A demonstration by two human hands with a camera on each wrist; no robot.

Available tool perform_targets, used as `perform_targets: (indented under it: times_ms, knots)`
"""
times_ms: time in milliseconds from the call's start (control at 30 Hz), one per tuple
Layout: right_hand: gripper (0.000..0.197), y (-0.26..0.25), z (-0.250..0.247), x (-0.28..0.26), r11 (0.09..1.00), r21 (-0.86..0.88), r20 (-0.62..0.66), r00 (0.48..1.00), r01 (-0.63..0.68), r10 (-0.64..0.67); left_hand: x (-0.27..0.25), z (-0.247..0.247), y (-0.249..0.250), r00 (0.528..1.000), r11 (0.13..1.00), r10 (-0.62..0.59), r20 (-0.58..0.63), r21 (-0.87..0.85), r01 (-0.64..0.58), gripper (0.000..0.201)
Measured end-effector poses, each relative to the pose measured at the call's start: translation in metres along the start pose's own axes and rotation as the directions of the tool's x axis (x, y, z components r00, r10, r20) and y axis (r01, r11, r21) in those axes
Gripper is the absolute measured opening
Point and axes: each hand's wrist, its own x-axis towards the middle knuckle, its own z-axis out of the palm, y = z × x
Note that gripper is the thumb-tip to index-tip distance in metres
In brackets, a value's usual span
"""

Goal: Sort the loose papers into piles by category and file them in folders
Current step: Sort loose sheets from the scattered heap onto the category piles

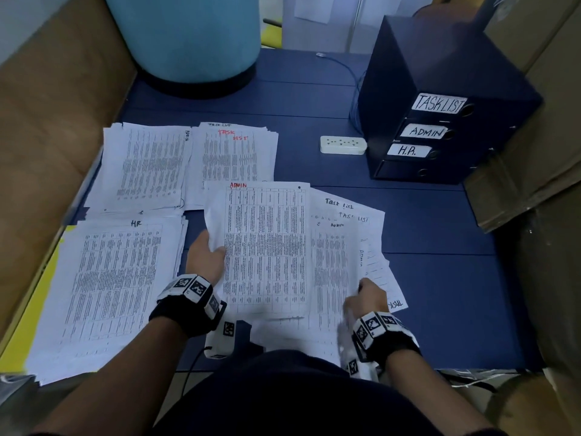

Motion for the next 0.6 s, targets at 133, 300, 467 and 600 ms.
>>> perform_targets:
  times_ms: [133, 300, 467, 600]
  knots:
    - [0.030, 0.007, -0.017, 0.009, 0.994, 0.103, -0.038, 0.999, 0.038, -0.034, 0.004, 0.003, -0.002, 1.000, 1.000, -0.003, 0.003, -0.010, 0.003, 0.054]
    - [0.021, 0.008, -0.032, 0.014, 0.997, 0.031, -0.008, 0.998, 0.064, -0.064, 0.007, 0.009, -0.004, 0.999, 1.000, -0.006, 0.031, -0.021, 0.007, 0.051]
    - [0.026, 0.012, -0.041, 0.016, 0.987, 0.097, -0.113, 0.987, 0.128, -0.117, 0.004, 0.014, 0.002, 0.998, 0.999, 0.045, 0.049, -0.027, -0.044, 0.050]
    - [0.010, 0.010, -0.056, 0.020, 0.933, 0.261, -0.190, 0.961, 0.246, -0.200, -0.003, 0.018, 0.015, 0.991, 0.995, 0.080, 0.108, -0.072, -0.073, 0.041]
